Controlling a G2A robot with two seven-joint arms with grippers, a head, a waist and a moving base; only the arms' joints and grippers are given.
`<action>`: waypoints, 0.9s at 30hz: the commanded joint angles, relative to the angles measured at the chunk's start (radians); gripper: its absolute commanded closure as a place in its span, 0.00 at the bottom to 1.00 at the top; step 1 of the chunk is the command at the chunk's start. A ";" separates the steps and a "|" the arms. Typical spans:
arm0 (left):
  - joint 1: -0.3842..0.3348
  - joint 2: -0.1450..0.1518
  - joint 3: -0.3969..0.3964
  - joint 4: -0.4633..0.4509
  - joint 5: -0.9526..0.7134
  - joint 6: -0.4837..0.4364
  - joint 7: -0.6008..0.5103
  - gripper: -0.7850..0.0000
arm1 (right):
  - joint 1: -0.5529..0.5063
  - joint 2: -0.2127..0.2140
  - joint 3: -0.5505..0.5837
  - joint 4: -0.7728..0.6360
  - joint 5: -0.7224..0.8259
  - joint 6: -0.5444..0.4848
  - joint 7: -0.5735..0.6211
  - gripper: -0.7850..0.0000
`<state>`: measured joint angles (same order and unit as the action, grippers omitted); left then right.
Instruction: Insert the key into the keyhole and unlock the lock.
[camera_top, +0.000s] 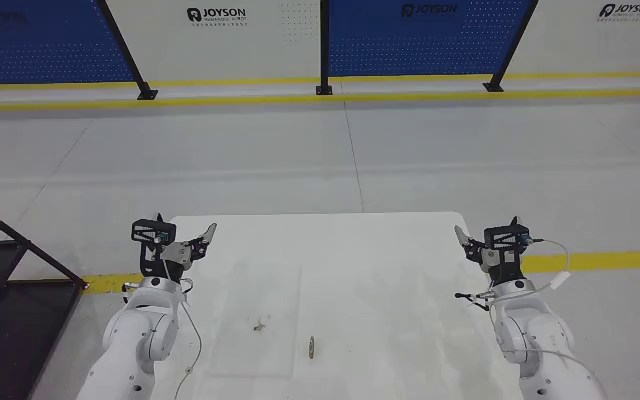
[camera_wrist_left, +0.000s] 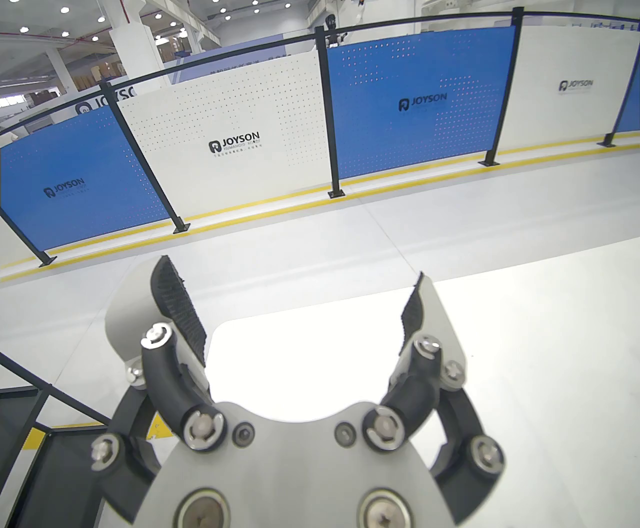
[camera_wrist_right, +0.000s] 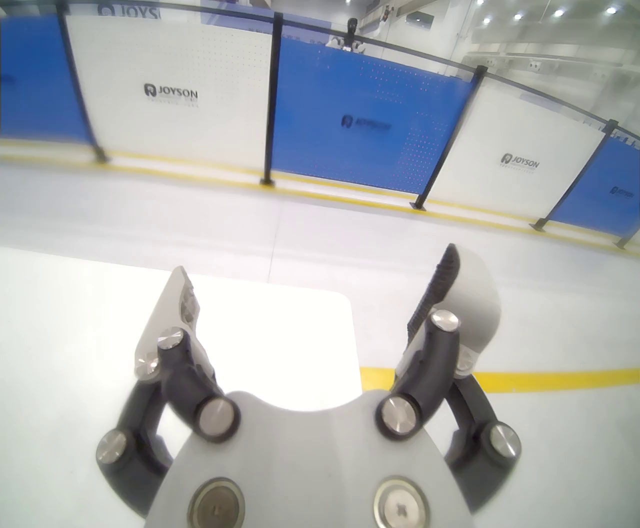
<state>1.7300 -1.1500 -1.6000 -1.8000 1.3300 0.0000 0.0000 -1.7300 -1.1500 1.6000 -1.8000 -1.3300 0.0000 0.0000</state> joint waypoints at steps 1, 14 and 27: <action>0.000 0.000 0.000 0.000 0.000 0.000 0.000 0.00 | 0.000 0.000 0.000 0.000 0.000 0.000 0.000 0.00; 0.000 0.000 0.000 0.000 0.000 0.000 0.000 0.00 | 0.000 0.000 0.000 0.000 0.000 0.000 0.000 0.00; 0.223 0.037 -0.062 -0.184 0.197 -0.450 -0.002 0.00 | 0.000 0.000 0.000 0.000 0.000 0.000 0.000 0.00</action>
<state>1.9052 -1.1179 -1.6375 -1.9564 1.5471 -0.3640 0.0075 -1.7300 -1.1500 1.6000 -1.8000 -1.3300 0.0000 0.0000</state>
